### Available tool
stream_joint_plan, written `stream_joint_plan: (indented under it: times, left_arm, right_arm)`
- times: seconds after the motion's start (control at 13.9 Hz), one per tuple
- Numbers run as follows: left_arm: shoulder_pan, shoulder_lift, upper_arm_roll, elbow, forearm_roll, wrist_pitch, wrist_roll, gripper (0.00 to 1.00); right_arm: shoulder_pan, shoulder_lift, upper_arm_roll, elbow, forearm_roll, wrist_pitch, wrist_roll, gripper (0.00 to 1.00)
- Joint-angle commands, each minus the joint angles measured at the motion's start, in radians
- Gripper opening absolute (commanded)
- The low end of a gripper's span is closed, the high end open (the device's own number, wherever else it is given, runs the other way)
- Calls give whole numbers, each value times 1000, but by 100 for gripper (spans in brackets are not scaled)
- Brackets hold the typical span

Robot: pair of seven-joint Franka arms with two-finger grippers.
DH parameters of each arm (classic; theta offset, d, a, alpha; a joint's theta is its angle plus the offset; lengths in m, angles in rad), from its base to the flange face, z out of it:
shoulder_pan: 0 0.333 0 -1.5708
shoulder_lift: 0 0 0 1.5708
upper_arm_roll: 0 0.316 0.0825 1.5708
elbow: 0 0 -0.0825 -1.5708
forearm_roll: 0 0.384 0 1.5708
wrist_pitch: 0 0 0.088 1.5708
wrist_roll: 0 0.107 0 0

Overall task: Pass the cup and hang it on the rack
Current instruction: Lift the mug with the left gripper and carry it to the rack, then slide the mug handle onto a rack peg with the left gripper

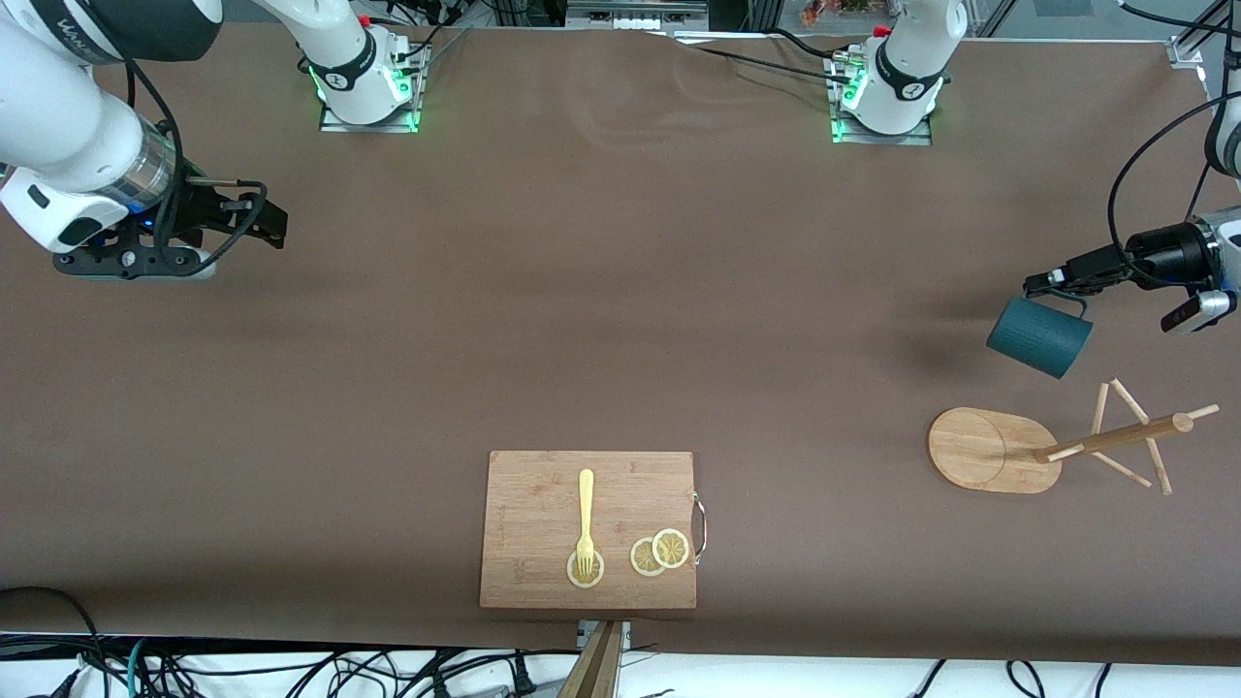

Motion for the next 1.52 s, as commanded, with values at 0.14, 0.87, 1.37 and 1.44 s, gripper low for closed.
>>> stream_joint_plan:
  times: [0.14,0.87,1.37,1.44]
  left_arm:
    - [77,163,-6,173,-40,-153,-6,0]
    - [100,282,-9,265,-197,-197,-12,0]
    - [128,350,-12,315,-260,-236,-8,0]
    - [131,356,-12,316,-264,-237,-8,0]
  right_arm:
    - [23,-8,0,-19,-25,2,30,100]
    - [23,0,0,-19,-26,5,30,100]
    - [23,0,0,-19,-26,6,30,100]
    - [23,0,0,-19,-26,6,30,100]
